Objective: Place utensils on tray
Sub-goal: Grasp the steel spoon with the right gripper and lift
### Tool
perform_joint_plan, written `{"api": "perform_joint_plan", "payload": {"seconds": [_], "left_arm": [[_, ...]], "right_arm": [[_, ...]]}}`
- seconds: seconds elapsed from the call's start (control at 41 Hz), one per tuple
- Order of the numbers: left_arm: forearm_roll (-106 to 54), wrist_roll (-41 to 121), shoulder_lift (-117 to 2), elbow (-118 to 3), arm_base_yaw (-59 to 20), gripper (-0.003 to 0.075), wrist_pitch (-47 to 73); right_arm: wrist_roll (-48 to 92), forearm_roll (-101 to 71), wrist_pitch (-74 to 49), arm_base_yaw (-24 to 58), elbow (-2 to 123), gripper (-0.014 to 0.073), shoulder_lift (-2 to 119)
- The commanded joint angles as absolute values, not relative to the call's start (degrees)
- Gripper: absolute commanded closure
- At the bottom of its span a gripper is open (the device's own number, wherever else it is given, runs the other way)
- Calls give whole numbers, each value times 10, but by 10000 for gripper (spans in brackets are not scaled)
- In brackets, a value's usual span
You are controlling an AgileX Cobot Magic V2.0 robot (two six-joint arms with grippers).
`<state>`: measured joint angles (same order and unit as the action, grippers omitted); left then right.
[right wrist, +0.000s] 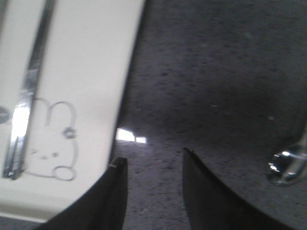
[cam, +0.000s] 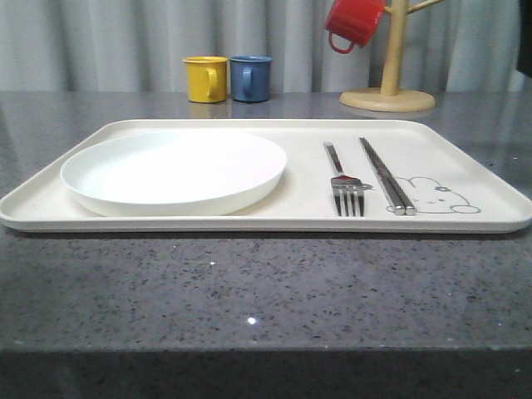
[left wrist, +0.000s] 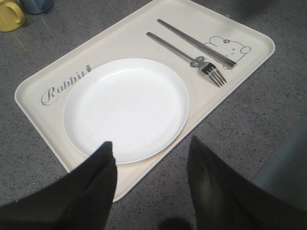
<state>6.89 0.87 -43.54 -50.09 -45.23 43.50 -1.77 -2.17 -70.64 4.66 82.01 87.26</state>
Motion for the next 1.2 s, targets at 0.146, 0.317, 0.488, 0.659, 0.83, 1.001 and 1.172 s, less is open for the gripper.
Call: {"api": "perform_joint_plan", "payload": {"seconds": [0.146, 0.317, 0.488, 0.659, 0.83, 1.001, 1.172], "left_arm": [[72, 5, -432, -515, -457, 385, 394], [72, 5, -432, -515, -457, 385, 394], [72, 5, -432, -515, -457, 385, 394], [72, 5, -432, -515, -457, 385, 394], [72, 5, -432, -515, -457, 385, 394], [72, 5, -432, -515, -457, 385, 394], [72, 5, -432, -515, -457, 385, 394]], "right_arm": [[-11, -9, -733, -84, 834, 284, 883], [-4, -8, -698, -114, 834, 284, 919], [12, 9, -663, -116, 834, 284, 958], [12, 31, -640, -116, 835, 284, 984], [12, 31, -625, -116, 835, 311, 1002], [12, 31, -616, -116, 836, 501, 1004], [12, 27, -630, -116, 838, 633, 1001]]}}
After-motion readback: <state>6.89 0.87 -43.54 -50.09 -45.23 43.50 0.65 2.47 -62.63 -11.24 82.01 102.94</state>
